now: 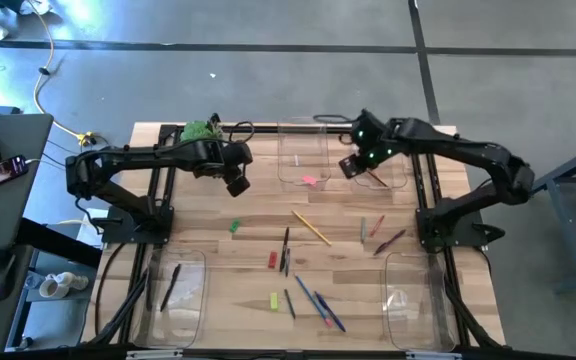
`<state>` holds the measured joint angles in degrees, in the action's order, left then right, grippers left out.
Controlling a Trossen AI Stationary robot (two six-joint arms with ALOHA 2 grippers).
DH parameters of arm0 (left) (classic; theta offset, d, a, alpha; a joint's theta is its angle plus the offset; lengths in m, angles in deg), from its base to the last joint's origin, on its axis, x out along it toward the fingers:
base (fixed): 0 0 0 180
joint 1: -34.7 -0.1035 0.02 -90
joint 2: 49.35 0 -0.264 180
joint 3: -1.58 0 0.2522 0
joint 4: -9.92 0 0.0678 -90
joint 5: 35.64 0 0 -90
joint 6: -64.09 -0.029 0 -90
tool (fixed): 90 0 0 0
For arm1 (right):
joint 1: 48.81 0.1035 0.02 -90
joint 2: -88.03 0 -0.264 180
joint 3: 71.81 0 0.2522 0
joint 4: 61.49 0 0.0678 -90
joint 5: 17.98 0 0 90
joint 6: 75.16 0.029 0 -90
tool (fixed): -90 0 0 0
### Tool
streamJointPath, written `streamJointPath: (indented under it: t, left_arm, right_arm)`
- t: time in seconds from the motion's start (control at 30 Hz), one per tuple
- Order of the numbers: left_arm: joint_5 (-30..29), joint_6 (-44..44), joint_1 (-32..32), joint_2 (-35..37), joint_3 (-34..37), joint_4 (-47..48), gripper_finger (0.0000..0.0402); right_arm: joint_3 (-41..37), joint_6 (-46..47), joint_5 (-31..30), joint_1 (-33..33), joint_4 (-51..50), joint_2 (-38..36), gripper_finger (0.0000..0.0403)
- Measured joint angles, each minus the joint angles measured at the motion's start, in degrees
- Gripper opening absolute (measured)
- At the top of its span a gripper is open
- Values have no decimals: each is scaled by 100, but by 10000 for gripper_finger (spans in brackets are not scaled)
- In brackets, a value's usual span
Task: Sort crayons/erasers/pens/pencils in bins
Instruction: Put the gray crayon into the bottom right transparent bin
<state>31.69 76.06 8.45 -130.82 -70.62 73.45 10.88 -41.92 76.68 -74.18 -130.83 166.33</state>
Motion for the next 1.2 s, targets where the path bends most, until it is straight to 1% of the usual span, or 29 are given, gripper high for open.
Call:
streamJointPath:
  t: [0.07, 0.33, 0.5, 0.6, 0.8, 1.0, 1.2]
  left_arm:
    - [116, -104, 12, 64, -1, 15, 126]
    - [1038, -546, 61, 355, -1, -33, 126]
    - [1157, -725, 318, 501, -1, -27, 126]
    - [1166, -739, 546, 556, -1, -84, 126]
    - [1173, -771, 1003, 588, -1, -240, 126]
    - [1172, -772, 1332, 586, -1, -392, 126]
    - [1171, -772, 1444, 586, 0, -401, 126]
  right_arm:
    - [0, 442, -173, 364, 5, 1, 98]
    - [0, 2064, -656, 1615, 10, 39, 98]
    - [-66, 2905, -913, 2259, -17, 136, 98]
    - [-228, 3335, -914, 2573, -61, 250, 98]
    - [-758, 4391, -935, 3043, 76, 275, 98]
    - [-1225, 5303, -941, 3283, 96, 275, 99]
    - [-1619, 5538, -943, 3317, 384, 275, 108]
